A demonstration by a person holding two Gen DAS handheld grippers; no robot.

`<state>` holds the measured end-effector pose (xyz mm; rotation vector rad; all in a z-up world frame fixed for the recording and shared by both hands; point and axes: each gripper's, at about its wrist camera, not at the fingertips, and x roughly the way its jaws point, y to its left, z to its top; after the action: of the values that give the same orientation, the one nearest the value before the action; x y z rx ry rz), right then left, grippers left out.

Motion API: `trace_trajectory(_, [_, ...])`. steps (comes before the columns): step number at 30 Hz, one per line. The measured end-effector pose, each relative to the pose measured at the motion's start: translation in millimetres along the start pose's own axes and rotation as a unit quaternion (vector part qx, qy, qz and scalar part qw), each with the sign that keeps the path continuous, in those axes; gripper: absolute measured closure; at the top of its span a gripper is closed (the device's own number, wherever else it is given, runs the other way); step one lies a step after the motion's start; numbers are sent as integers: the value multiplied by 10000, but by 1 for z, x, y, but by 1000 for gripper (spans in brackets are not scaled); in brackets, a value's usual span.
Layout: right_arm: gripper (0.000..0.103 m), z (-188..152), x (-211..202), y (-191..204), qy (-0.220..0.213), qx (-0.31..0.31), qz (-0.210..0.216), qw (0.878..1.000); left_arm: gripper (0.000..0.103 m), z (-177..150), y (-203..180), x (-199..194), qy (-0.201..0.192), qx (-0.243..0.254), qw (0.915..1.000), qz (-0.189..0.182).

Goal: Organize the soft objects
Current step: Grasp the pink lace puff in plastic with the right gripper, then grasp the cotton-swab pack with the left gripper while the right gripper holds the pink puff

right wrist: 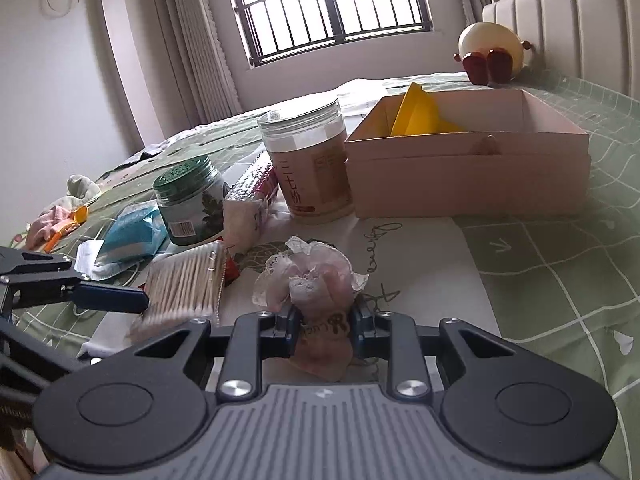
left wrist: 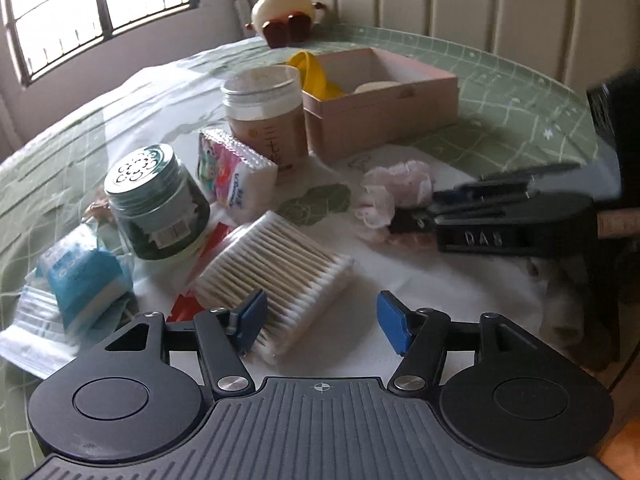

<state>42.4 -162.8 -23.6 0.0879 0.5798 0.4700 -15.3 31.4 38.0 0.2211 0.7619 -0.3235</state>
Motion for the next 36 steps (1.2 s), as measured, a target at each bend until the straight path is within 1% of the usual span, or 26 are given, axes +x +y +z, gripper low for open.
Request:
trace_trajectory(8, [78, 0, 0, -1, 7, 20, 30, 10000, 39, 10, 6, 5, 36, -352, 9992, 204])
trace_trajectory(10, [78, 2, 0, 5, 36, -109, -88, 9999, 40, 9, 12, -1, -11, -585, 9981, 199])
trace_trajectory(12, [77, 1, -2, 20, -9, -446, -123, 9989, 40, 5, 20, -11, -132, -841, 9959, 296])
trace_trajectory(13, [77, 0, -2, 26, -6, -537, -47, 9985, 40, 2, 25, -17, -194, -976, 9943, 385])
trace_trajectory(15, [77, -5, -1, 43, 122, -658, 284, 9974, 40, -6, 37, -29, -361, -1318, 9892, 537])
trace_trajectory(17, [76, -12, -1, 58, 252, -759, 578, 9951, 41, -15, 49, -40, -523, -1691, 9824, 589])
trace_trajectory(18, [76, -15, -3, 64, 246, -858, 713, 9935, 42, -19, 54, -43, -590, -1875, 9787, 594])
trace_trajectory(20, [76, -16, -8, 69, 211, -944, 848, 9917, 42, -22, 55, -42, -628, -2022, 9755, 594])
trace_trajectory(21, [77, -15, -10, 67, 201, -935, 849, 9918, 42, -23, 54, -40, -641, -2039, 9751, 595])
trace_trajectory(22, [77, -12, -12, 61, 153, -892, 763, 9930, 42, -22, 51, -37, -675, -2020, 9751, 616])
trace_trajectory(24, [77, -4, -18, 47, -30, -780, 414, 9961, 42, -17, 41, -31, -729, -1774, 9785, 752])
trace_trajectory(26, [77, 5, -21, 26, -225, -636, -38, 9977, 42, -11, 31, -18, -590, -1373, 9846, 911])
trace_trajectory(27, [77, 9, -21, 16, -252, -543, -183, 9980, 42, -10, 26, -12, -481, -1265, 9868, 891])
trace_trajectory(28, [77, 12, -19, 5, -247, -416, -318, 9983, 39, -9, 24, -5, -354, -1217, 9886, 813])
trace_trajectory(29, [77, 13, -16, -5, -218, -265, -442, 9984, 37, -9, 19, 0, -301, -1135, 9897, 822])
trace_trajectory(30, [77, 12, -13, -14, -157, -116, -516, 9985, 34, -7, 15, 3, -303, -988, 9907, 887])
trace_trajectory(32, [77, 8, -6, -24, 6, 115, -426, 9990, 26, -6, 9, 9, -254, -833, 9923, 875])
trace_trajectory(34, [77, 7, -7, -20, -34, 5, -394, 9992, 12, -6, 4, 13, -217, -706, 9944, 759])
trace_trajectory(36, [77, 3, -6, -14, -50, -188, -403, 9990, 12, -6, 1, 13, -239, -630, 9950, 740])
